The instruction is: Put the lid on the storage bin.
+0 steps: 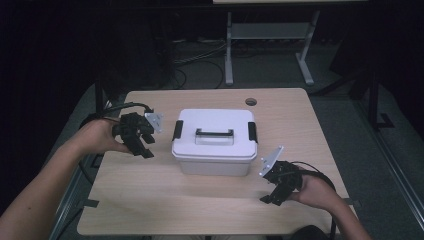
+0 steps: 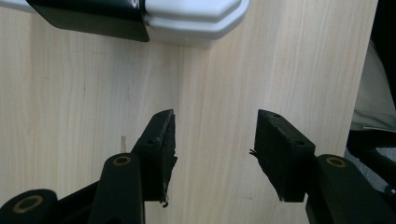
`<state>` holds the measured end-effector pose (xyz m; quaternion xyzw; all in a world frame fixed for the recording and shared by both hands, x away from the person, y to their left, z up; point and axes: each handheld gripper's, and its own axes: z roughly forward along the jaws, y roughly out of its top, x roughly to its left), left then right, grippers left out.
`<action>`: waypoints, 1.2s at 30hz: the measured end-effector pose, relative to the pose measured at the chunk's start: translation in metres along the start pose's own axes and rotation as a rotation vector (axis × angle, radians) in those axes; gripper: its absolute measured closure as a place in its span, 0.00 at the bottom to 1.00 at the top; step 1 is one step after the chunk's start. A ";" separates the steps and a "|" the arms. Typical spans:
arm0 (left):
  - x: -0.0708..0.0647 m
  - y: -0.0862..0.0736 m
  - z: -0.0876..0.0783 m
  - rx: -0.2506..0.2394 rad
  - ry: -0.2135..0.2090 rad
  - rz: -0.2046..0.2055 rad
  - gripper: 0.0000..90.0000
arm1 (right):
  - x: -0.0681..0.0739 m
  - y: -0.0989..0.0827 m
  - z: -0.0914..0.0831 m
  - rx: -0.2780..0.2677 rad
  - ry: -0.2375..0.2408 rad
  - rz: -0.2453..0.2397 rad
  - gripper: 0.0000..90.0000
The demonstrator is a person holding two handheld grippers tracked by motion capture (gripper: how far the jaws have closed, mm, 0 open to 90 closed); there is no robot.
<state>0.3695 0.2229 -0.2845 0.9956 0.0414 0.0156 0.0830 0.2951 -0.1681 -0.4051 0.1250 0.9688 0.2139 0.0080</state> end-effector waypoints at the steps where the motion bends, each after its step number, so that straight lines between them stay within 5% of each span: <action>1: 0.000 -0.001 0.001 -0.001 0.002 0.003 0.52 | 0.000 0.000 0.000 0.000 0.000 0.000 0.24; 36: -0.013 -0.030 0.030 -0.015 0.003 -0.023 0.50 | 0.000 0.005 0.002 0.013 0.008 -0.003 0.25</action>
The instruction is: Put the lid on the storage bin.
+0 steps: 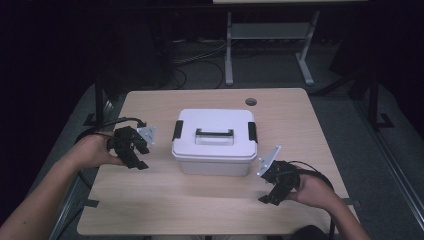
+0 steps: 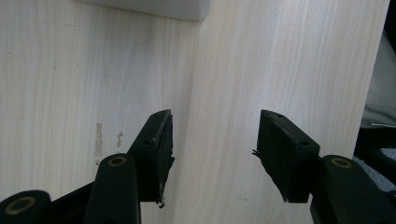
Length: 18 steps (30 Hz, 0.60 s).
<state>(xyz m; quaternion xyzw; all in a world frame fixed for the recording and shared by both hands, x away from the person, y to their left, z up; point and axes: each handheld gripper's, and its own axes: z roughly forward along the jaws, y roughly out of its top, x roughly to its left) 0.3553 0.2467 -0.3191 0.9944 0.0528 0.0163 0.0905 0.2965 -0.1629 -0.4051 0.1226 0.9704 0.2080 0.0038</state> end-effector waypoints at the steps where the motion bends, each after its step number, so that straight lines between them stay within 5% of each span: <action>1: -0.001 -0.001 0.001 -0.002 0.000 -0.004 0.50 | 0.000 0.000 0.000 0.001 0.001 0.002 0.25; 18: -0.008 -0.015 0.016 -0.004 -0.007 -0.023 0.48 | 0.001 0.003 0.002 0.001 0.007 0.000 0.25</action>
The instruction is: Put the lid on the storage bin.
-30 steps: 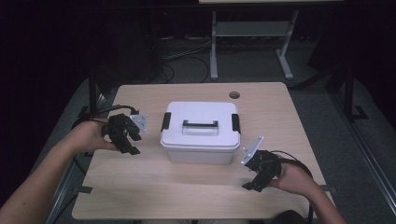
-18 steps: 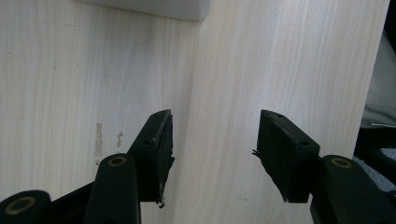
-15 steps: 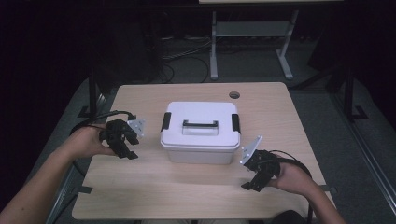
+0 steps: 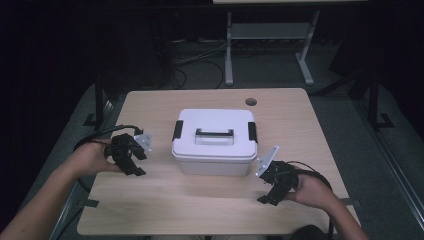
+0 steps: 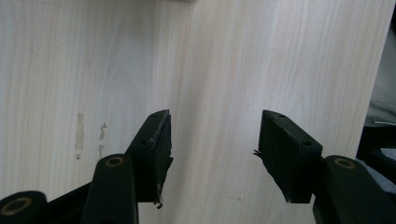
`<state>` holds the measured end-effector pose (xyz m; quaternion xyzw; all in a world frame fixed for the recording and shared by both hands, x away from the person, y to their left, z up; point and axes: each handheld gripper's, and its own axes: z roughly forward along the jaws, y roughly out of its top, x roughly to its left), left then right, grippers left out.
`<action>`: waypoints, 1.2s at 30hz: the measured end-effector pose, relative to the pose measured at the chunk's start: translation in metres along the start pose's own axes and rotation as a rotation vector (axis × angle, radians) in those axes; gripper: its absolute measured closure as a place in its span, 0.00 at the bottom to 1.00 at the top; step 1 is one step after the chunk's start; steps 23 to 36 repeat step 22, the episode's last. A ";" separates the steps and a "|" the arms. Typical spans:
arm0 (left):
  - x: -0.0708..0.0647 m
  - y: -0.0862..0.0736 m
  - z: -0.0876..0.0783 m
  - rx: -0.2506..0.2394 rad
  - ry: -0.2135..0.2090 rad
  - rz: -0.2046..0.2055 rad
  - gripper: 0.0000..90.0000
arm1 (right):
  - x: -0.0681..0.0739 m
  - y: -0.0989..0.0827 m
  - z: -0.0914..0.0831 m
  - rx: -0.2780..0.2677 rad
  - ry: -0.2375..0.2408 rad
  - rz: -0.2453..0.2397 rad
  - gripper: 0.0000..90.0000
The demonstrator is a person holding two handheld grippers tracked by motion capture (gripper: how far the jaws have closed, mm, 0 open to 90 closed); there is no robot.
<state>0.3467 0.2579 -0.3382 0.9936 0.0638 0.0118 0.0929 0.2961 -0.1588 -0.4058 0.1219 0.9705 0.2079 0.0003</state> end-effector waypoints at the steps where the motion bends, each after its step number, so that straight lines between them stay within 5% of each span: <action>1: 0.000 -0.001 0.001 0.002 0.000 0.000 0.48 | 0.000 0.000 0.000 0.000 0.000 -0.001 0.25; 36: -0.008 -0.016 0.020 0.009 -0.008 -0.017 0.46 | 0.000 0.001 0.001 0.002 -0.001 -0.003 0.25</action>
